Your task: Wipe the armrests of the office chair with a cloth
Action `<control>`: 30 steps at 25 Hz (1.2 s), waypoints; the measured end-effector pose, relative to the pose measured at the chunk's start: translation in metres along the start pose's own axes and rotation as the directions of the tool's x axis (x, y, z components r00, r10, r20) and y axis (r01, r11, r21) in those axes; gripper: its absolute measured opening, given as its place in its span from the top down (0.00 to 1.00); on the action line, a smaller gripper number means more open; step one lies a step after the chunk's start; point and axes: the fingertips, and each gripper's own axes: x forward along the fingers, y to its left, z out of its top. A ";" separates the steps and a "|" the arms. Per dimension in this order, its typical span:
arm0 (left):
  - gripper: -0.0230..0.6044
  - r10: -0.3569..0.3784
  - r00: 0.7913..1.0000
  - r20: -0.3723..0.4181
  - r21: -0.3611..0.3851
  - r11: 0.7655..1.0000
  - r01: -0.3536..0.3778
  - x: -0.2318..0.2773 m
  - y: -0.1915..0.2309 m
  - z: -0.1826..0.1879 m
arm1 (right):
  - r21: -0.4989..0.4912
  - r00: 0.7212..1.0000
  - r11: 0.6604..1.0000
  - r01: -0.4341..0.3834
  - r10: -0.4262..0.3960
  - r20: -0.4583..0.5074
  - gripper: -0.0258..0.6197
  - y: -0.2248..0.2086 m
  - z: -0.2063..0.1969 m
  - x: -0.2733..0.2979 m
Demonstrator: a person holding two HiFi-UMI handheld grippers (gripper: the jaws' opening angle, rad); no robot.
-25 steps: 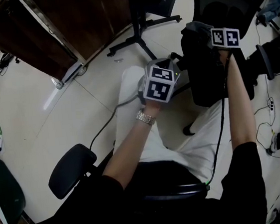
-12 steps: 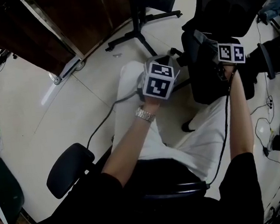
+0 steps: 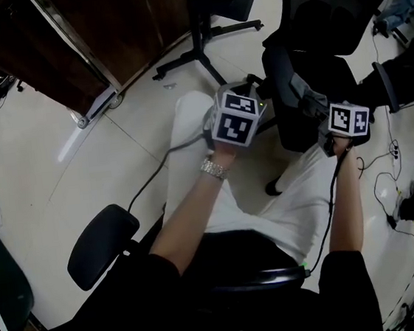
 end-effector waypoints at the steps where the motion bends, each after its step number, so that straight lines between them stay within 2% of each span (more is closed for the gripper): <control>1: 0.97 0.000 1.000 0.002 0.002 1.000 0.000 -0.001 0.000 0.001 | 0.014 1.000 1.000 -0.001 0.001 0.007 0.92 0.003 -0.006 -0.005; 3: 0.97 -0.002 1.000 0.003 0.006 1.000 0.002 -0.001 -0.002 0.002 | 0.026 1.000 0.999 -0.023 0.023 0.004 0.92 0.014 -0.017 -0.015; 6: 0.97 -0.006 1.000 0.005 0.013 1.000 0.006 -0.003 -0.006 0.004 | 0.011 0.994 0.994 -0.109 0.109 -0.017 0.92 0.045 -0.029 -0.028; 8: 0.97 -0.007 1.000 0.005 0.019 1.000 0.007 -0.003 -0.006 0.005 | -0.018 0.992 0.992 -0.127 0.127 0.025 0.92 0.065 -0.022 -0.034; 10: 0.97 -0.010 1.000 0.004 0.020 1.000 0.010 -0.003 -0.007 0.004 | -0.053 0.991 0.994 -0.091 0.096 0.093 0.92 0.077 -0.005 -0.035; 13: 0.97 -0.020 1.000 -0.001 0.018 1.000 0.020 0.000 -0.014 0.003 | -0.089 0.985 0.995 0.038 -0.022 0.172 0.92 0.082 0.022 -0.028; 15: 0.97 -0.024 1.000 -0.008 0.022 0.999 0.024 0.002 -0.019 0.003 | -0.114 0.977 0.983 0.141 -0.119 0.180 0.92 0.082 0.028 -0.019; 17: 0.97 -0.023 1.000 -0.008 0.026 0.999 0.023 0.003 -0.022 0.004 | -0.136 0.968 0.969 0.207 -0.182 0.174 0.92 0.087 0.030 -0.009; 23: 0.97 -0.012 1.000 -0.005 0.035 0.999 0.012 0.002 -0.020 0.007 | -0.116 0.947 0.947 0.300 -0.281 0.158 0.92 0.094 0.030 0.011; 30: 0.97 0.012 1.000 0.003 0.037 0.999 -0.012 0.000 -0.015 0.011 | -0.077 0.942 0.947 0.312 -0.297 0.159 0.92 0.095 0.028 0.014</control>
